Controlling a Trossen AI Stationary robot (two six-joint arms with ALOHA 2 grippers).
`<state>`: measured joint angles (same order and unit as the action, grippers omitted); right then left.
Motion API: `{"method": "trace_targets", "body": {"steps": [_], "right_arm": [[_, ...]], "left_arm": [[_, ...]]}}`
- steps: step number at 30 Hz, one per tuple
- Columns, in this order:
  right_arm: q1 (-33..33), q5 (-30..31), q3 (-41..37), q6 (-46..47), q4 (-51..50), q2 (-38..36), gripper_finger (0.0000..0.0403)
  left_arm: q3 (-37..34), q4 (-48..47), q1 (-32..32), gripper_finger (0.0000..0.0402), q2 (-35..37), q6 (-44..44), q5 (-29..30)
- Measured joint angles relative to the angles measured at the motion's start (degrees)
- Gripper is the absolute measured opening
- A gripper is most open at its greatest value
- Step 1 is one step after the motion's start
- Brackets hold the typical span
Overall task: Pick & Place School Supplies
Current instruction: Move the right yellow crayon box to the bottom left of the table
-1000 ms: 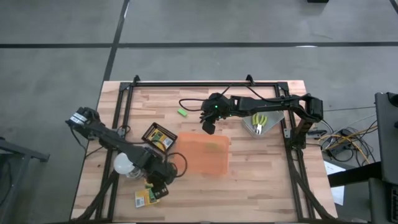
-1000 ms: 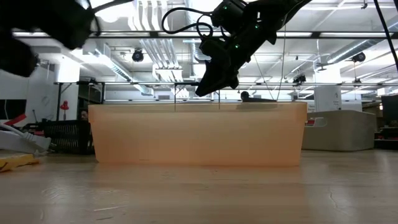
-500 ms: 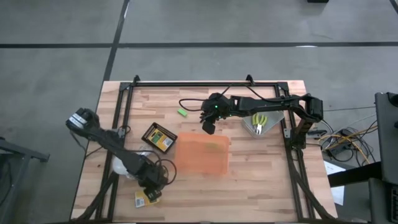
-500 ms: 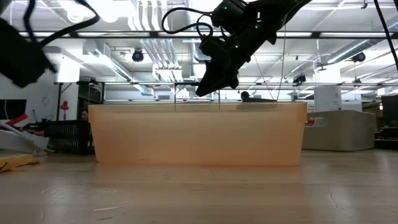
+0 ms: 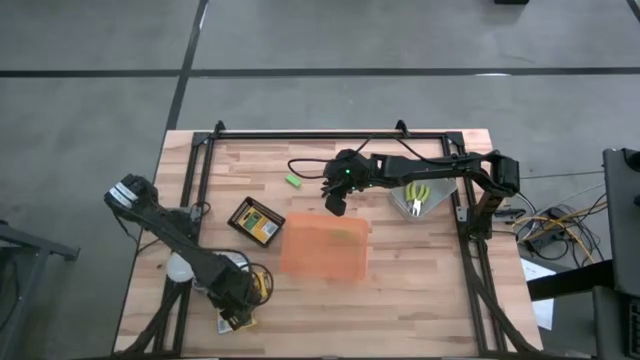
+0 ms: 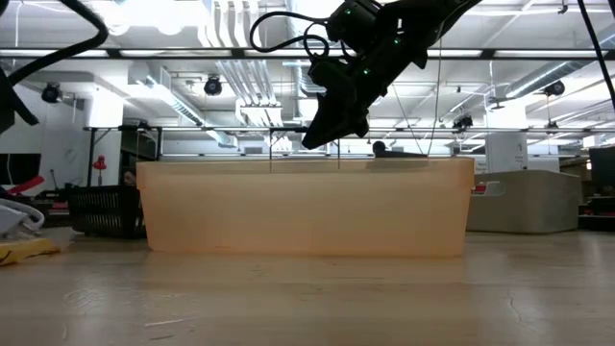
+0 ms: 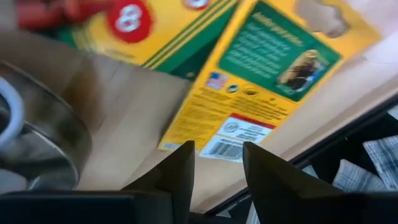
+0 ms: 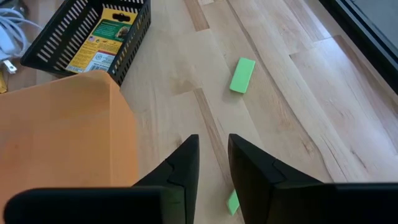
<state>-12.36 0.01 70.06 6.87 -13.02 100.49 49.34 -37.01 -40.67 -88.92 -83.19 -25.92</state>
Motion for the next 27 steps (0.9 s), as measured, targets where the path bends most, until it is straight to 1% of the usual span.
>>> {"method": "trace_targets", "body": {"steps": [5, 12, 18, 24, 27], "right_arm": [[0.0, 0.0, 0.0, 0.0, 0.0, 0.0, 0.0074], [0.0, 0.0, 0.0, 0.0, 0.0, 0.0, 0.0069], [0.0, 0.0, 0.0, 0.0, 0.0, 0.0, 0.0079], [0.0, 0.0, 0.0, 0.0, 0.0, 0.0, 0.0084], [0.0, 0.0, 0.0, 0.0, 0.0, 0.0, 0.0082]], "left_arm": [[0.0, 0.6, 0.0, 0.014, 0.0, 1.1, 0.9], [1.5, -0.7, 0.9, 0.014, -0.1, 3.0, 4.4], [5.4, -3.3, 2.1, 0.014, -0.1, 5.6, 7.8], [11.0, -4.5, 3.1, 0.014, -0.1, 10.4, 15.7], [15.0, -9.5, 4.1, 0.014, -0.1, 12.6, 17.6]]}}
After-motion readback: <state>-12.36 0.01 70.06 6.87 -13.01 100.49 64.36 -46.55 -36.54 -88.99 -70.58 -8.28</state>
